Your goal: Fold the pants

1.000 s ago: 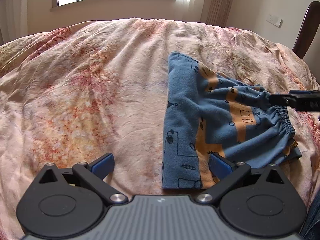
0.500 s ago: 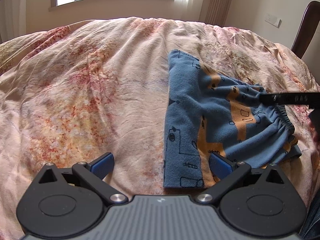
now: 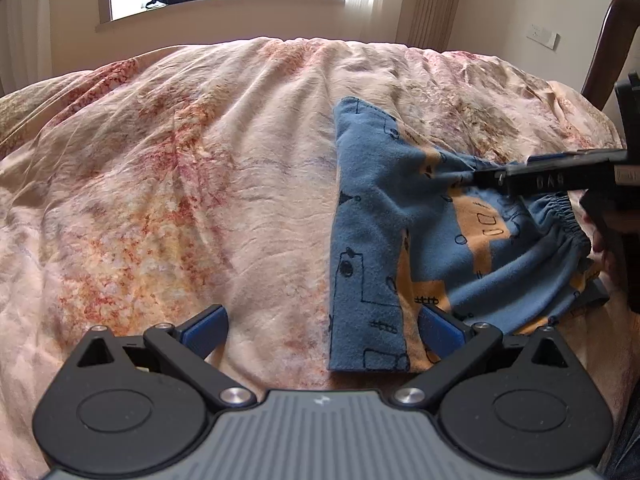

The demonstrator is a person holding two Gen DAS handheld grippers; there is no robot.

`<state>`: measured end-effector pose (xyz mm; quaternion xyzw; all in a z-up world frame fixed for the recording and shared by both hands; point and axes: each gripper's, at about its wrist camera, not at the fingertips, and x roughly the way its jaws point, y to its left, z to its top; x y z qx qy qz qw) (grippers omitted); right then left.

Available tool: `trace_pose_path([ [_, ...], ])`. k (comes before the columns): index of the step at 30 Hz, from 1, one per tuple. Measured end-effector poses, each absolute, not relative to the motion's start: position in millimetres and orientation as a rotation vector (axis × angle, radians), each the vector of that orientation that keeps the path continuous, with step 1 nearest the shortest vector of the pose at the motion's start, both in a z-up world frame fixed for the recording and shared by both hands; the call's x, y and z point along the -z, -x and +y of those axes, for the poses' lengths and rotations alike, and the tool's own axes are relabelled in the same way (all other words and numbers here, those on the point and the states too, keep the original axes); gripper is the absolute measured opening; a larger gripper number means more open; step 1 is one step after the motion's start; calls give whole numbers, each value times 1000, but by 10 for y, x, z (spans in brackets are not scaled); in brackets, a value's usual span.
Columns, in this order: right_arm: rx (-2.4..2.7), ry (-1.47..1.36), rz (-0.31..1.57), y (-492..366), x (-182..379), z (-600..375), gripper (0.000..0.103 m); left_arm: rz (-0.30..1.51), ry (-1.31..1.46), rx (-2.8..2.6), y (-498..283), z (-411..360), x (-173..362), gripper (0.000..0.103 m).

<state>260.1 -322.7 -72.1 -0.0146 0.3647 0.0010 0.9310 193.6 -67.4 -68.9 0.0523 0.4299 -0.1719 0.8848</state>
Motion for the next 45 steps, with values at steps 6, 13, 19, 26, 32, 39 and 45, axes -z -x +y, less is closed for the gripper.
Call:
trace_pose_path([
  [6,55,-125,661,-2423,525,-3549,102,796,-97,362,-1802,-682,482,103],
  [13,-54,-142,785,-2374,559,-3543,102,774,-66,499,-1752,-852,524,103],
  [19,-162,71,930,-2165,657,-3316,102,860,-152,483,-1723,-1041,738,103],
  [26,-179,30,840,-2022,452,-3466,102,901,-274,522,-1546,-1069,637,103],
  [32,-143,-282,755,-2197,508,-3778,102,865,18,515,-1773,-736,465,103],
  [39,-114,-350,813,-2381,746,-3830,102,797,129,332,-2052,-482,747,103],
  [45,-146,-402,798,-2359,752,-3837,97,784,55,350,-2031,-558,742,103],
])
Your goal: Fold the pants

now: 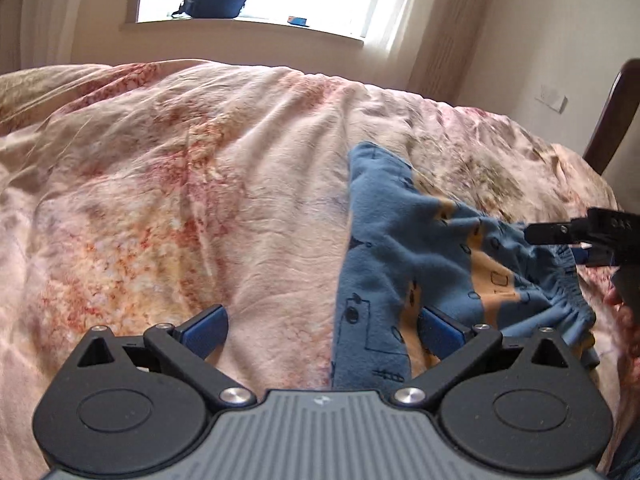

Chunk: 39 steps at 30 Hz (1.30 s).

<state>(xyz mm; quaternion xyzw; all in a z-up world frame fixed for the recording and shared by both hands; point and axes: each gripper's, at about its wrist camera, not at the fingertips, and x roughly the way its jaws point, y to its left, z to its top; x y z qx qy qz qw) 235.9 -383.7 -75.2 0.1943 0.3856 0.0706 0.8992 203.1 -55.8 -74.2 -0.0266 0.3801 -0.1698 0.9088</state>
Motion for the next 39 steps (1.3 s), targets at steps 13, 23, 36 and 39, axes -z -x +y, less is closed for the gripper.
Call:
trace_pose_path([
  [13,-152,-399,808,-2328,741,-3796,34,820,55,366,-2030,-567,687,103],
  [23,-93,-308,798,-2320,725,-3662,14,817,92,398,-1994,-569,590,103],
  [36,-93,-315,785,-2289,718,-3672,13,844,215,439,-2021,-458,550,59],
  [39,-92,-312,776,-2270,699,-3648,12,882,228,456,-2033,-474,556,40],
])
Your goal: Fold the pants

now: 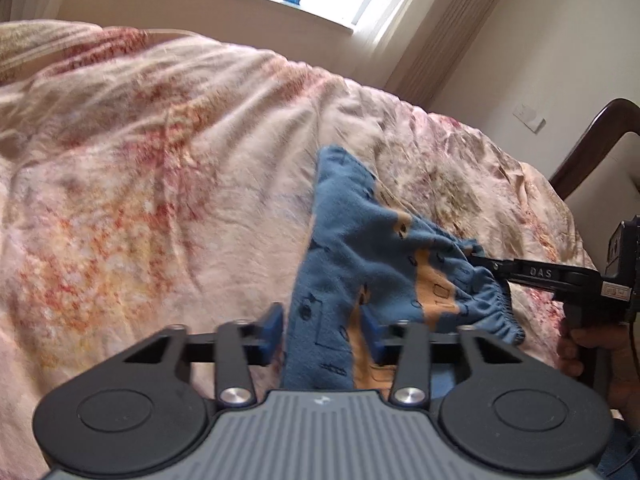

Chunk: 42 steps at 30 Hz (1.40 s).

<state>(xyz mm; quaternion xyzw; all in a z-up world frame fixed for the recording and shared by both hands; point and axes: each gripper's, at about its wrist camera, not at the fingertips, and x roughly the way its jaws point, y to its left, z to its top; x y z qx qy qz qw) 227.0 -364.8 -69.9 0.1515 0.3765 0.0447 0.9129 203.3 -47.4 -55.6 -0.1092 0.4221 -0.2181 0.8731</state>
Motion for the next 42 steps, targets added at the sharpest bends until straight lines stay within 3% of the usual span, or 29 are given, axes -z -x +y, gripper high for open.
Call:
trace_pose_path([
  [5,-86,-311,752,-2227,649,-3611,10,871,163,427,-1992,-546,529,23],
  [8,-72,-264,724,-2194,589,-3517,8,854,142,423,-1961,-583,470,18],
  [42,-76,-45,491,-2004,194,-3016,6,686,71,435,-1742,-577,54,16],
])
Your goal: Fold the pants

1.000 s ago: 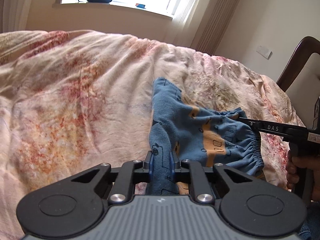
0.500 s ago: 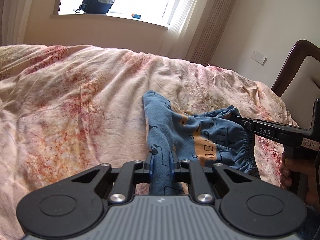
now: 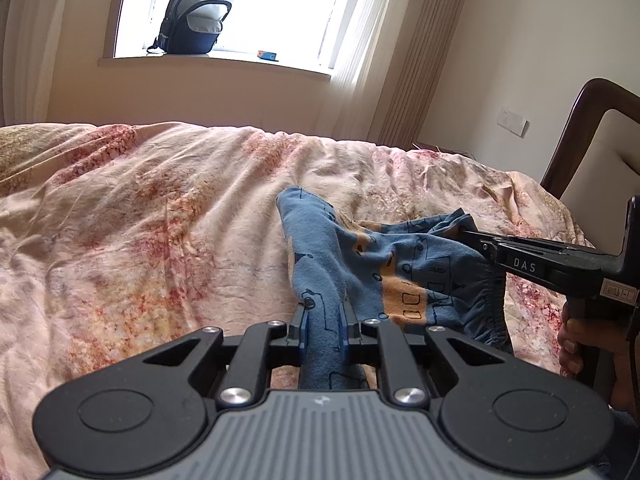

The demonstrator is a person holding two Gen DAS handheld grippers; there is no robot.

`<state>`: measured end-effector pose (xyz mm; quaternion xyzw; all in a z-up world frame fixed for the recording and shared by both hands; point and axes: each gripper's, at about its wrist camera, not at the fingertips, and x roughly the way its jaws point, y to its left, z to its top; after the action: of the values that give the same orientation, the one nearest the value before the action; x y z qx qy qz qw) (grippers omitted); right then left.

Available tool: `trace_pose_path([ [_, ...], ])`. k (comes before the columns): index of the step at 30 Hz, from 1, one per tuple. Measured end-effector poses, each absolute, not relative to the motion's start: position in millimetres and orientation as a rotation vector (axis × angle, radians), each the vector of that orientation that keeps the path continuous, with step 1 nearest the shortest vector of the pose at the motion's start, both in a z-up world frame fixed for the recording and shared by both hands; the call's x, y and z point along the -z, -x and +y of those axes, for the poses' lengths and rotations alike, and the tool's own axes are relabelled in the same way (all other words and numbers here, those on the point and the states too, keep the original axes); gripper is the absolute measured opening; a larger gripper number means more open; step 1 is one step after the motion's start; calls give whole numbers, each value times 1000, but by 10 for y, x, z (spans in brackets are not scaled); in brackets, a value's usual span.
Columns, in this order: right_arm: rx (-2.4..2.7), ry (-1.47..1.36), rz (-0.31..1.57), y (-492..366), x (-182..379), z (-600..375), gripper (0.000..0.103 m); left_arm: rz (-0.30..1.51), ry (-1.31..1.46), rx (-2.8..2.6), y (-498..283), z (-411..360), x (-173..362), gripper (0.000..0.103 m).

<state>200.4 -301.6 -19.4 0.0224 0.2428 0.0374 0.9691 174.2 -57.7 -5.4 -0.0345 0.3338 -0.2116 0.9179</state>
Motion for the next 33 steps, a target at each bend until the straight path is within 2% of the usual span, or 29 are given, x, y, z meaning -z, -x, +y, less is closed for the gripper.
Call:
trace_pose_path([
  [15,-150,-90,468,-2328,52,-2901,6,657,63,376,-1883,-486,-62,16],
  [28,-259,-43,456,-3423,-291,-2551,6,618,108,271,-2757,-185,-297,16],
  [33,-264,-33,474,-3736,-263,-2437,6,635,143,241,-3045,-70,-248,16],
])
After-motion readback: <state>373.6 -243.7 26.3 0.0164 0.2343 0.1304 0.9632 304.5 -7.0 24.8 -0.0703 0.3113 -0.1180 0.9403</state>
